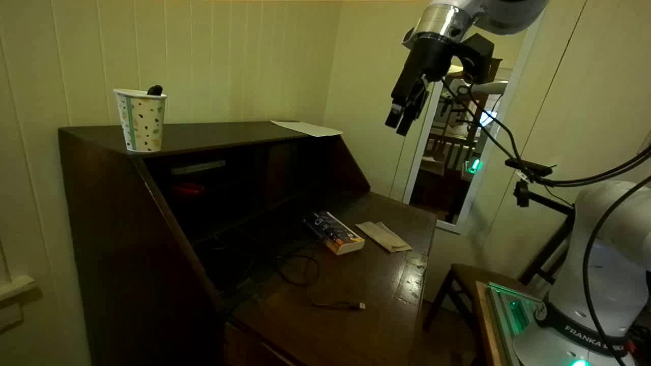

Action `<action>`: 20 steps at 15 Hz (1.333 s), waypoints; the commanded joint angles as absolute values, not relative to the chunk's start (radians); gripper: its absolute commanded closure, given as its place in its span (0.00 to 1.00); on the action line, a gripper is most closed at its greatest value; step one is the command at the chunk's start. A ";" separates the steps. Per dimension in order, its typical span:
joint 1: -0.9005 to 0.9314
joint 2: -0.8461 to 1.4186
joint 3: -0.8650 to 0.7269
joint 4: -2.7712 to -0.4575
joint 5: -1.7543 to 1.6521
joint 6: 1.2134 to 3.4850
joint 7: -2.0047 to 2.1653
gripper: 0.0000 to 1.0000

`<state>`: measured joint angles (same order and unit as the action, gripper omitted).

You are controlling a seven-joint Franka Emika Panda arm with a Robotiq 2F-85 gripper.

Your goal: Put the cable on the top of the cabinet

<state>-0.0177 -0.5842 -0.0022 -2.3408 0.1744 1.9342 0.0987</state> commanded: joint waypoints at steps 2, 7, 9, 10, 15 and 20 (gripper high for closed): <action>-0.017 -0.583 -0.003 -2.339 0.174 1.932 0.099 0.00; -0.033 -0.575 0.021 -2.343 0.158 1.952 0.153 0.00; -0.075 -0.552 0.073 -2.375 0.110 2.057 0.280 0.00; -0.088 -0.534 0.093 -2.387 0.095 2.102 0.337 0.00; -0.155 -0.336 0.216 -2.408 -0.042 2.267 0.672 0.00; -0.133 -0.116 0.211 -2.384 -0.191 2.227 0.993 0.00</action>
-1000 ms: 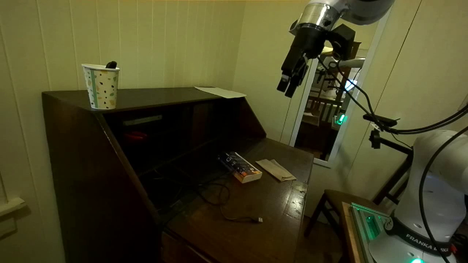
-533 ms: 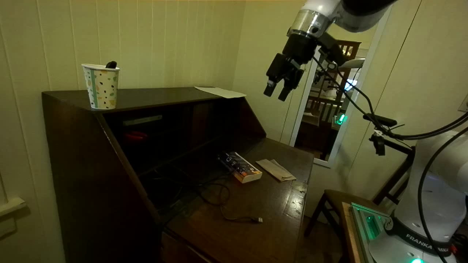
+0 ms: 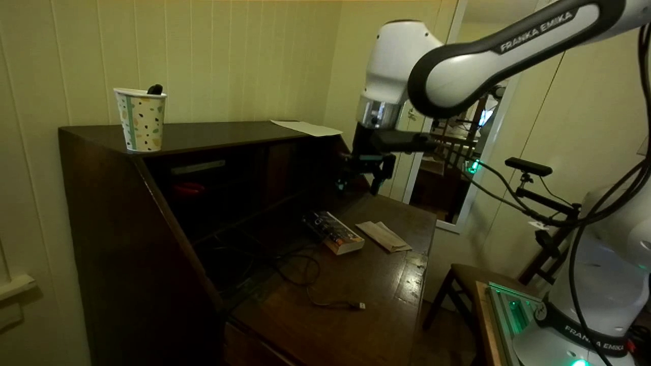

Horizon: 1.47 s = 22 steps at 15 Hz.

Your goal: Put the cable on the top of the cabinet

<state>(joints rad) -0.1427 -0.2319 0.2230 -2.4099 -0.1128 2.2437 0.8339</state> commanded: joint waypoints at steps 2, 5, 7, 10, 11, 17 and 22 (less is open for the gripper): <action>-0.108 -0.035 0.178 -2.378 -0.195 2.197 1.064 0.00; -0.070 0.093 0.124 -2.351 -0.170 2.214 1.111 0.00; -0.043 0.160 0.090 -2.311 -0.163 2.233 1.119 0.00; -0.011 0.227 0.048 -2.245 -0.131 2.247 1.112 0.00; -0.003 0.233 0.039 -2.224 -0.117 2.235 1.101 0.00; 0.022 0.197 0.021 -2.210 -0.075 2.221 1.016 0.00; 0.038 0.187 -0.018 -2.230 -0.108 2.476 1.141 0.00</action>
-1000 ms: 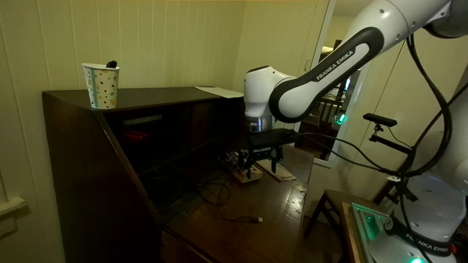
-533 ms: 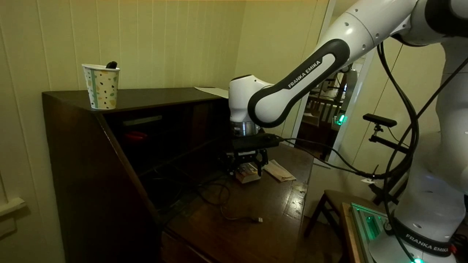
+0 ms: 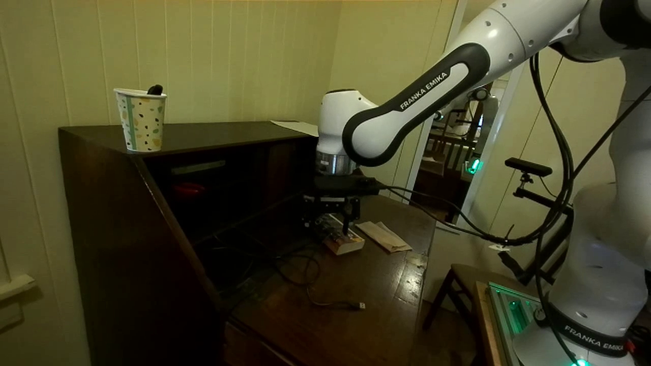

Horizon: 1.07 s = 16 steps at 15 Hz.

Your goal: Put the cable on the top of the cabinet

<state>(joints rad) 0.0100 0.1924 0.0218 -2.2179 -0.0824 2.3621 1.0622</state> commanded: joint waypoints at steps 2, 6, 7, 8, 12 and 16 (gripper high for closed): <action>0.056 0.220 -0.038 -2.205 -0.151 2.517 1.185 0.00; 0.088 0.267 -0.061 -2.187 -0.198 2.524 1.248 0.00; 0.096 0.274 -0.066 -2.186 -0.203 2.521 1.258 0.00; 0.102 0.280 -0.070 -2.186 -0.201 2.518 1.266 0.00; 0.121 0.312 -0.086 -2.183 -0.198 2.511 1.291 0.00; 0.135 0.354 -0.098 -2.169 -0.196 2.501 1.308 0.26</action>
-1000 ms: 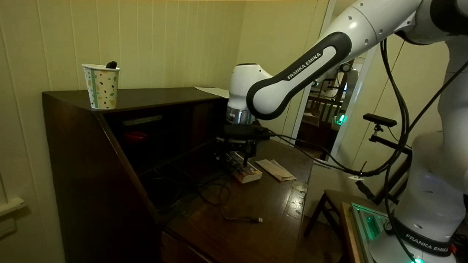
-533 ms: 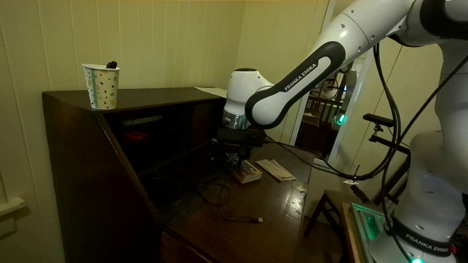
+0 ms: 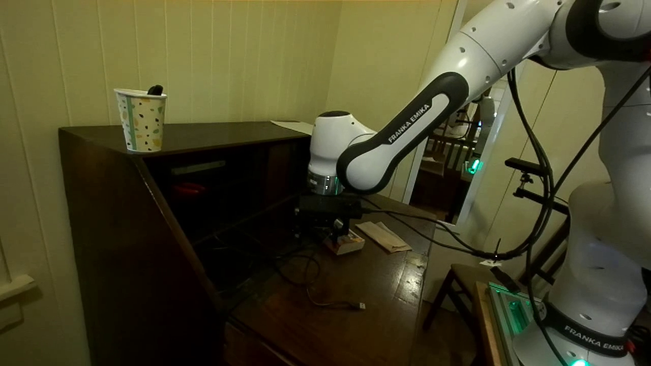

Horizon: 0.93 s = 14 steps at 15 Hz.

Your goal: Put the cable on the top of the cabinet

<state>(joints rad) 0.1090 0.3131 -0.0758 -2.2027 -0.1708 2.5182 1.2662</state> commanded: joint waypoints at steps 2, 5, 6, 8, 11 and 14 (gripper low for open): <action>0.144 0.360 -0.107 -2.164 -0.200 2.498 1.312 0.40; 0.160 0.328 -0.128 -2.167 -0.222 2.462 1.332 0.61; 0.166 0.308 -0.136 -2.170 -0.238 2.444 1.341 0.67; 0.169 0.277 -0.143 -2.171 -0.266 2.410 1.350 0.81; 0.160 0.232 -0.133 -2.170 -0.302 2.338 1.349 0.99; 0.145 0.156 -0.117 -2.184 -0.332 2.318 1.339 1.00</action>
<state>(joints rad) 0.1502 0.2402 -0.1279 -2.1619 -0.2810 2.3466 1.3167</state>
